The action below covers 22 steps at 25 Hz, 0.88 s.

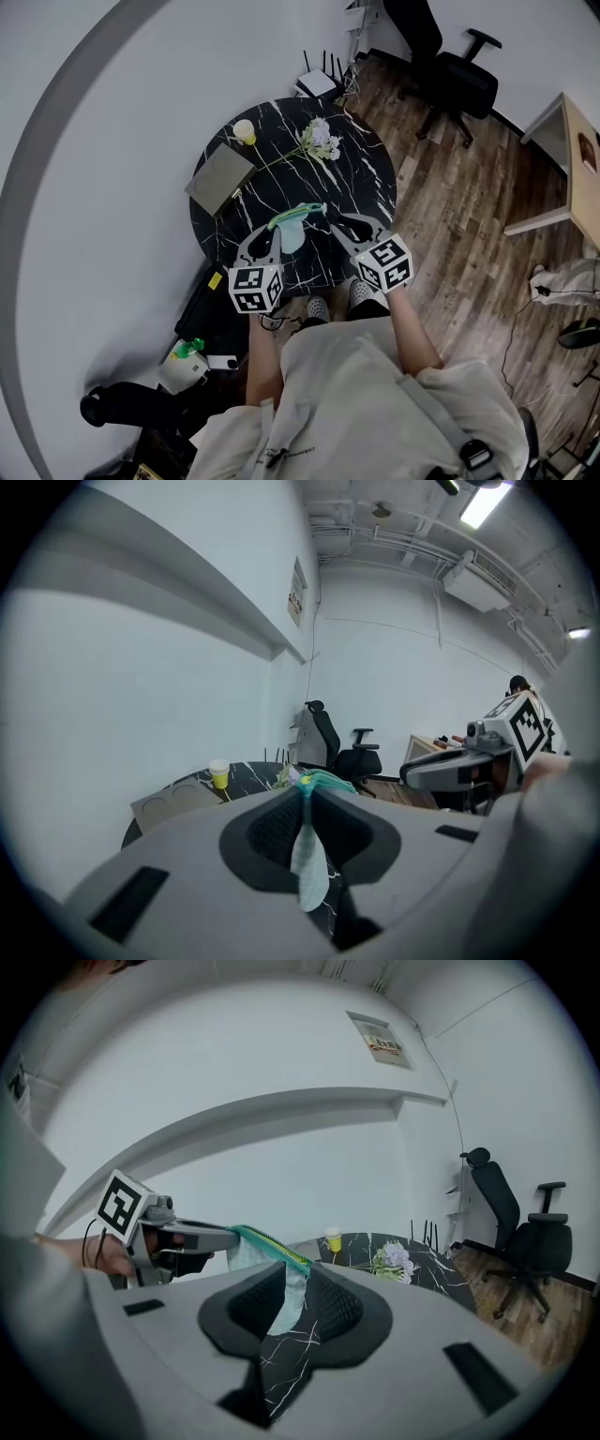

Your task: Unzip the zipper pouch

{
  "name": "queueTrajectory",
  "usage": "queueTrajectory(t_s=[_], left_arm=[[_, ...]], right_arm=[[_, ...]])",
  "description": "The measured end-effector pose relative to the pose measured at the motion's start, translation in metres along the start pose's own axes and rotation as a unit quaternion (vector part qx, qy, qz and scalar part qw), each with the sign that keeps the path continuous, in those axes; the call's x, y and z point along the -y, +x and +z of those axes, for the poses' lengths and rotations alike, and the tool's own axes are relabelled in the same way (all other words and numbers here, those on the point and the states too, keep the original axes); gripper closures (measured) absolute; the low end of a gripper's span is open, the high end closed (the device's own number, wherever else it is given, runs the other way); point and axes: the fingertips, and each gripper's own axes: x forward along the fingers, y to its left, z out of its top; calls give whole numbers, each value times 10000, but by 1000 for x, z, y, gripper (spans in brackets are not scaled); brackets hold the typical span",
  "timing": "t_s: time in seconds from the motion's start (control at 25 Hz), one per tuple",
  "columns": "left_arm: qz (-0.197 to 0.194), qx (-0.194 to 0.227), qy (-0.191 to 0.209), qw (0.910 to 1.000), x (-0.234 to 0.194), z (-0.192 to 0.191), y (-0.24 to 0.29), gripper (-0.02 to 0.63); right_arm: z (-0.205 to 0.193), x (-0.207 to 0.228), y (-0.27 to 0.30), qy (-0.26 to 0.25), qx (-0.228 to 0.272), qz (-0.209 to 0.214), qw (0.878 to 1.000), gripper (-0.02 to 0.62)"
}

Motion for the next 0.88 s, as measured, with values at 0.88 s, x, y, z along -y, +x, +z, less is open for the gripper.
queueTrajectory(t_s=[0.88], left_arm=[[-83,28,-80,9999,6,-1,-7,557]], right_arm=[[2,-5,1,25,-5,87,10000,566]])
